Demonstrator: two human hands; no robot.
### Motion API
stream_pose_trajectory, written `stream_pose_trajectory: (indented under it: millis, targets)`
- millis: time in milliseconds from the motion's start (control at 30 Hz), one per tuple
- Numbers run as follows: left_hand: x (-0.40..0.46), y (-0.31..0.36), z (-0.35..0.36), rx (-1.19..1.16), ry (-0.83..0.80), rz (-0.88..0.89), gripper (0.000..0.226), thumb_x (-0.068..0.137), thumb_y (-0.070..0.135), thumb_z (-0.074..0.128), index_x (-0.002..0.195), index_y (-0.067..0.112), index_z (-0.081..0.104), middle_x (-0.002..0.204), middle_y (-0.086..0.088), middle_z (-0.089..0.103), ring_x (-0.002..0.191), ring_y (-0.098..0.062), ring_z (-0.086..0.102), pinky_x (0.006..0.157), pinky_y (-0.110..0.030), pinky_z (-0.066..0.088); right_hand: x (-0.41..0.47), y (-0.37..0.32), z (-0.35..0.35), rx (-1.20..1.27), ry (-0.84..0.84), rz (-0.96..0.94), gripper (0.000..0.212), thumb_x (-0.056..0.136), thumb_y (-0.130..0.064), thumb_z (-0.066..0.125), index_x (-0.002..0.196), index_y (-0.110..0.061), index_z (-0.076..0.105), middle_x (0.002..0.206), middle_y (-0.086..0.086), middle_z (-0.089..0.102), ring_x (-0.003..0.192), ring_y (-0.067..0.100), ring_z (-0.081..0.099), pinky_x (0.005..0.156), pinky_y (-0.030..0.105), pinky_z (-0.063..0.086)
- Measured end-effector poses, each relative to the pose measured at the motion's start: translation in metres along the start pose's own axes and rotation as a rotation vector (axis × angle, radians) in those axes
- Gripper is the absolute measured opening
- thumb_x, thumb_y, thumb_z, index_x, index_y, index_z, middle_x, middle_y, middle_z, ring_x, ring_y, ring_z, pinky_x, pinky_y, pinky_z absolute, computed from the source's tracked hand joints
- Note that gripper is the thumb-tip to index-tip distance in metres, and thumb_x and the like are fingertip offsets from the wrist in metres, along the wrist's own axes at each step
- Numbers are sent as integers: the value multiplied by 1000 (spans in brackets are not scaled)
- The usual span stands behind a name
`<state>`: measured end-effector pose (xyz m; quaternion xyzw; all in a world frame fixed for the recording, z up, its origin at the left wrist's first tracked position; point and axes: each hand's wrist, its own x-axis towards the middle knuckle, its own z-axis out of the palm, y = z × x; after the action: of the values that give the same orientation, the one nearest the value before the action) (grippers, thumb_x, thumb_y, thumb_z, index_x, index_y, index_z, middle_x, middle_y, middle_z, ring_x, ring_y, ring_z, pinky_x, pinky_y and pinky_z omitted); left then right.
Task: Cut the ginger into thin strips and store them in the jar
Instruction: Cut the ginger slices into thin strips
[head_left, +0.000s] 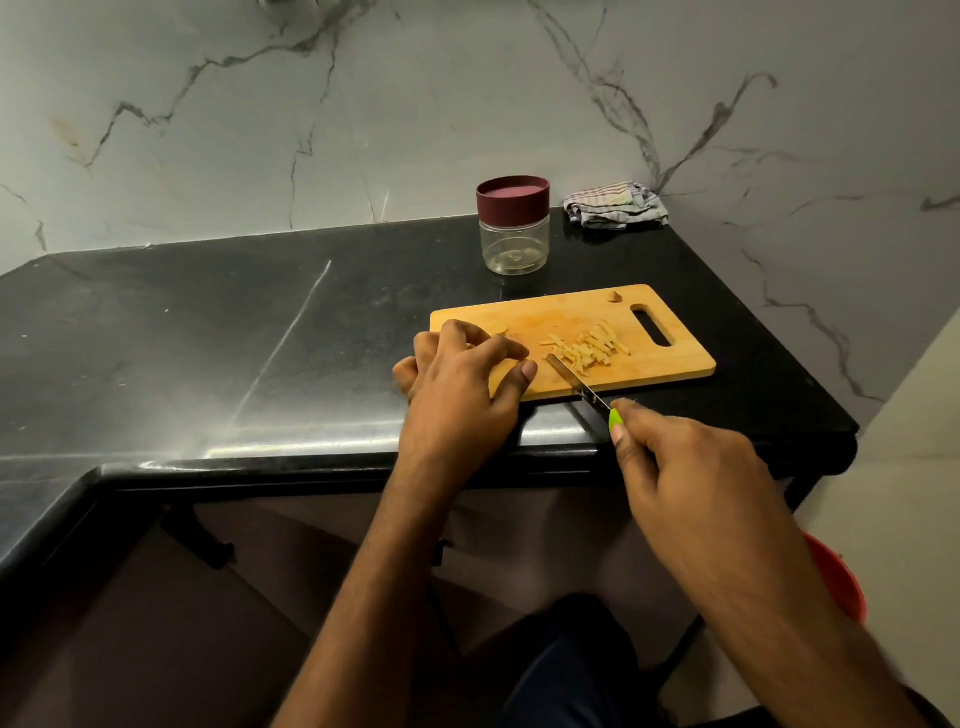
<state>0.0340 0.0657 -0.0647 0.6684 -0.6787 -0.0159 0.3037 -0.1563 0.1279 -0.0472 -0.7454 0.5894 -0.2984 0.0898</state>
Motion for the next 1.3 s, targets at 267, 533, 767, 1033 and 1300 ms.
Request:
stream_pose_trajectory:
  millis: [267,533,767,1033,1300]
  targets:
    - [-3,5,4,113,6,45,33,98,58,47,125,45,61,137,5,33,131,-16,19,105,-41,24,1,16,-6,-67,31,-1,36,99,-37,37,131,-29,53,86,-8,54,76,6,52,65,21,42]
    - [-6,7,3,88,54,-5,43,95,58,53,133,38,57,135,3,36,129,-15,24,96,-30,15,6,16,-4,-26,84,-63,40,98,-36,42,135,-24,53,88,-6,58,75,6,49,58,18,34]
    - [-3,3,1,-34,100,-94,50,92,51,63,137,34,53,143,6,39,137,-17,26,101,-33,16,8,13,3,-41,38,-66,42,97,-39,39,136,-28,51,86,-10,53,74,5,49,59,20,39]
    - [5,0,0,-5,21,-283,65,92,62,55,147,28,44,150,1,40,142,-23,25,112,-48,21,19,5,11,-126,62,-95,41,96,-45,41,136,-37,47,93,-11,54,74,5,47,53,16,31]
    - [6,0,0,-40,48,-278,46,92,59,57,130,33,58,140,5,46,137,-19,29,106,-43,22,38,9,32,-180,117,-130,35,94,-43,48,126,-33,61,76,-9,52,55,8,42,43,16,18]
